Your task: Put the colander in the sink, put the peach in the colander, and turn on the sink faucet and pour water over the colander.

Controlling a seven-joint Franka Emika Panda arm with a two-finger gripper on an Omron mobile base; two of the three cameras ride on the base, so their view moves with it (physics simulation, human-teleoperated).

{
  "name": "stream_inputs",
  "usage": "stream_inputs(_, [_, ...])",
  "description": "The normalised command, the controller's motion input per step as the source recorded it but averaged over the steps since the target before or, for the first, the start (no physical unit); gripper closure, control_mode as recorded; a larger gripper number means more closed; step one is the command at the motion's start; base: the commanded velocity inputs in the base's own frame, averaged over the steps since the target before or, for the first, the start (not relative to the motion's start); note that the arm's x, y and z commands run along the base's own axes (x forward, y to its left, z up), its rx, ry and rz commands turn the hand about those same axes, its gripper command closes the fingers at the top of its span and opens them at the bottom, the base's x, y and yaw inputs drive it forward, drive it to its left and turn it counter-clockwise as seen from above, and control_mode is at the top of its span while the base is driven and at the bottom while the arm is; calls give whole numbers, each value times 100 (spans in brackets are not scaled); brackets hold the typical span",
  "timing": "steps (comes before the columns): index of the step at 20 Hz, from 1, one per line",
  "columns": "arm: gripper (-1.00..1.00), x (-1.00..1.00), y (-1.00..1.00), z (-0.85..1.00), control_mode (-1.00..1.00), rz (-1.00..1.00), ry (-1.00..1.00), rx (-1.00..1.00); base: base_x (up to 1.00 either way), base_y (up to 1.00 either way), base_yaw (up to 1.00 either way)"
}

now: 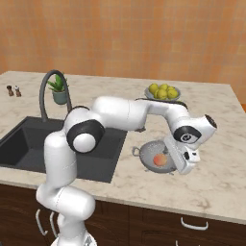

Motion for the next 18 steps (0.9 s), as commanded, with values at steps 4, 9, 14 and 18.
stream_inputs(4, [-100, -7, -1, -30, -100, -34, 3, -2, 0, 0, 0])
stream_inputs(9, [-100, 13, 14, -46, -100, -19, 5, -17, 0, 0, 0])
stream_inputs(14, [-100, 16, 13, -45, -100, -9, 4, -25, 0, 0, 0])
stream_inputs(18, [-100, 5, 10, -43, -100, -1, 5, -18, 0, 0, 0])
